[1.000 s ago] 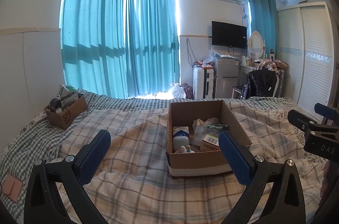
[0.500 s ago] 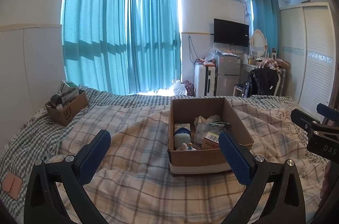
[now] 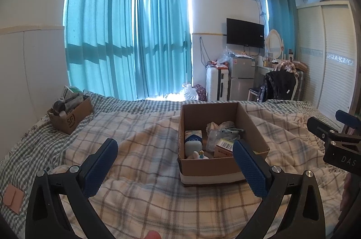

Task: Organize objects

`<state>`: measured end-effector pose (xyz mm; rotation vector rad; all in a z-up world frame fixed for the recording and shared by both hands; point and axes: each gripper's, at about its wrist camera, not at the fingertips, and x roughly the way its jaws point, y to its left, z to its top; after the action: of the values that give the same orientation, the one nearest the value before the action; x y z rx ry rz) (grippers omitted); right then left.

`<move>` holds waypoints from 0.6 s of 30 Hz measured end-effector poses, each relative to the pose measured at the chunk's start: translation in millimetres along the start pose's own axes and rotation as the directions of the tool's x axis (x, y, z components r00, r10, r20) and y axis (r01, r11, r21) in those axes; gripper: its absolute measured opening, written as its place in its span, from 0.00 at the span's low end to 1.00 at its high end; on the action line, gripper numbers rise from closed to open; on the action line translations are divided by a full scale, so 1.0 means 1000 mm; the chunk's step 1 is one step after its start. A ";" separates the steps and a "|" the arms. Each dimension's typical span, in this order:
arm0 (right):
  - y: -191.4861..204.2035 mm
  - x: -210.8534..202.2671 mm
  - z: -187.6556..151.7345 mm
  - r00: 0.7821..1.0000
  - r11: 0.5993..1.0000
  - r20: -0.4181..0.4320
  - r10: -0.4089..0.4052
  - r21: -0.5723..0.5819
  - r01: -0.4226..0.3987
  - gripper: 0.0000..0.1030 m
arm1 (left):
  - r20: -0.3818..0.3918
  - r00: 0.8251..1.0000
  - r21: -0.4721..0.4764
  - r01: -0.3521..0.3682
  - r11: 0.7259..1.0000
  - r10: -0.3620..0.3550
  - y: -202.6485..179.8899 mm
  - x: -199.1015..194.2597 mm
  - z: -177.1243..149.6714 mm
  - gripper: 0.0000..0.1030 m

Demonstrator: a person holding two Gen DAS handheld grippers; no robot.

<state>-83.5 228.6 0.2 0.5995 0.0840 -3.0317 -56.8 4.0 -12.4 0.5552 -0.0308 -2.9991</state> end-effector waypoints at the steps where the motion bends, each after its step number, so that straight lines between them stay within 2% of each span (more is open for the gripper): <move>1: 0.000 0.000 0.000 1.000 1.000 0.000 0.000 -0.001 0.000 1.00 | 0.006 1.000 0.000 -0.001 1.000 0.001 0.000 -0.001 0.000 1.00; 18: 0.000 0.000 0.001 1.000 1.000 -0.001 -0.001 -0.001 0.001 1.00 | 0.002 1.000 0.000 -0.015 1.000 0.015 0.000 -0.002 0.000 1.00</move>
<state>-83.9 228.2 0.6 0.6006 0.0853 -3.0323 -55.1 4.1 -11.8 0.5492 -0.0358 -2.9850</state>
